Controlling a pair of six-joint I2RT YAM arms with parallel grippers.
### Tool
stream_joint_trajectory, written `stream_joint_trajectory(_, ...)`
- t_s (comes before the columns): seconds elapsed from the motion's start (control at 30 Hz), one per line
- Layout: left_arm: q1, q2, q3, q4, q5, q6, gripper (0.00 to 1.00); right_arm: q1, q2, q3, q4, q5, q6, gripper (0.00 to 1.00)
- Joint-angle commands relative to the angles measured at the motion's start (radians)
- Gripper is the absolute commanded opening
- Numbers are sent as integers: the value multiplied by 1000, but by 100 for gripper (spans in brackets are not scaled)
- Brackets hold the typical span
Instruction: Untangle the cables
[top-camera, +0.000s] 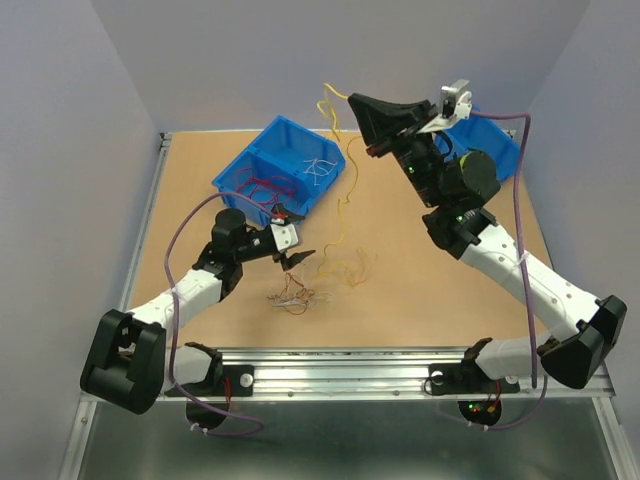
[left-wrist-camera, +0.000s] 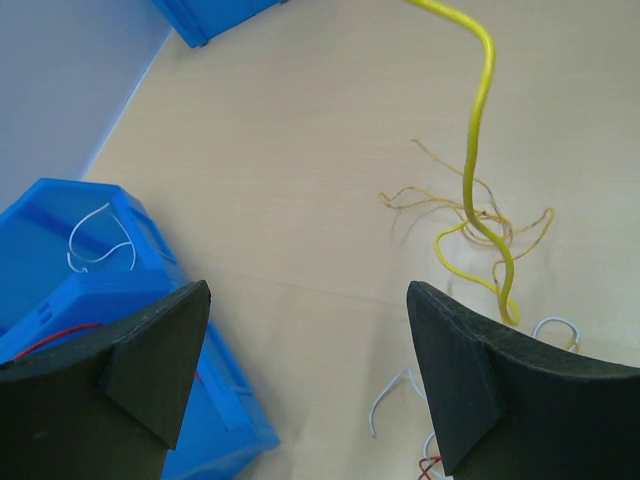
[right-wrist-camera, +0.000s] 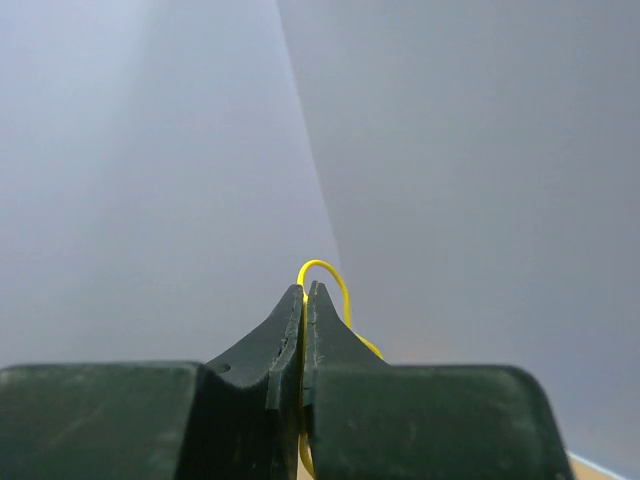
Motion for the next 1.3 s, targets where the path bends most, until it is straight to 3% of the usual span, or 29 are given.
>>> stream_joint_trajectory(0.0, -13, 3, 8, 78, -2, -16, 91, 3, 38, 174, 28, 153, -26, 1)
stream_joint_trajectory(0.53, -73, 36, 15, 65, -62, -15, 90, -14, 245, 538, 100, 541, -200, 0)
stream_joint_trajectory(0.8, -197, 135, 112, 6, -212, -16, 90, -32, 214, 526, 105, 512, -122, 1)
stream_joint_trajectory(0.9, -230, 250, 198, -33, -292, -50, 83, -31, 206, 519, 105, 497, -94, 1)
stream_joint_trajectory(0.97, -231, 298, 250, -94, -312, -58, 70, -32, 211, 524, 106, 486, -89, 1)
stream_joint_trajectory(1.0, -234, 318, 291, -112, -321, -59, 58, -32, 211, 526, 106, 483, -86, 0)
stream_joint_trajectory(1.1, -243, 391, 351, -172, -378, -87, 45, -32, 219, 556, 105, 491, -100, 1)
stream_joint_trajectory(1.2, -243, 437, 414, -228, -411, -108, 36, -31, 225, 584, 105, 506, -129, 1)
stream_joint_trajectory(1.27, -243, 448, 426, -257, -415, -116, 36, -32, 223, 608, 106, 521, -143, 1)
